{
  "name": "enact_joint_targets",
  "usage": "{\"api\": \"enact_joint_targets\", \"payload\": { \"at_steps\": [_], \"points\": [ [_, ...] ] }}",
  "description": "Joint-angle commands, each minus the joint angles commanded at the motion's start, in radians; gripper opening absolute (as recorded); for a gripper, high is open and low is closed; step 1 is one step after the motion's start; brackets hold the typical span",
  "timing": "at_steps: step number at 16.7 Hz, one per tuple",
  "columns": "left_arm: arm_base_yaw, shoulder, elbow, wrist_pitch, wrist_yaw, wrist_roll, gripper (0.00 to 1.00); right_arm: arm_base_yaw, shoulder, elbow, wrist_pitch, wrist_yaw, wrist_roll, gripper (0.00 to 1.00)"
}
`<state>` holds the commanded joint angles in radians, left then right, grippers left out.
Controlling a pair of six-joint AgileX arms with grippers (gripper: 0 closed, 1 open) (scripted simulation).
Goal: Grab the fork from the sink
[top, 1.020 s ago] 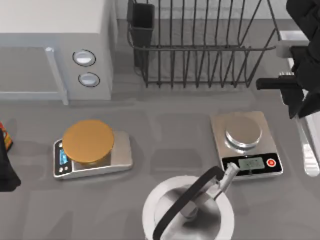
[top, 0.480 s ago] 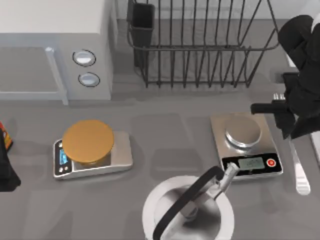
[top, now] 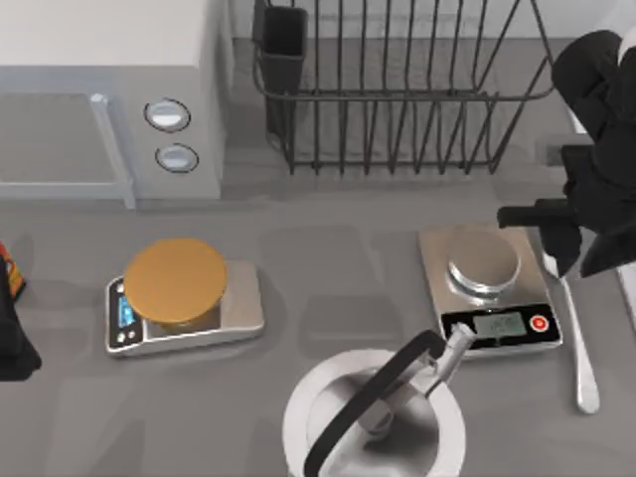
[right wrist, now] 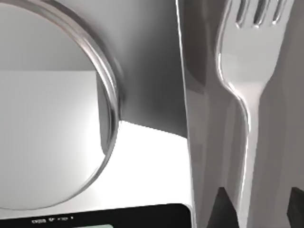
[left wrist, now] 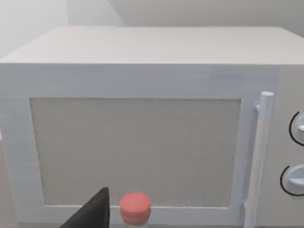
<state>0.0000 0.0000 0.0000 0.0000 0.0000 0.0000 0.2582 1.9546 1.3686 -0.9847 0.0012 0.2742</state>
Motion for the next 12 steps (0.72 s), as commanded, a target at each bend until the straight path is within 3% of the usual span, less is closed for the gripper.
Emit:
{"api": "enact_joint_targets", "payload": {
  "at_steps": [6, 12],
  "points": [
    [0.0, 0.0, 0.0, 0.0, 0.0, 0.0, 1.0, 0.0, 0.0, 0.0, 0.0, 0.0, 0.0, 0.98],
    [0.0, 0.0, 0.0, 0.0, 0.0, 0.0, 1.0, 0.0, 0.0, 0.0, 0.0, 0.0, 0.0, 1.0]
  ]
}}
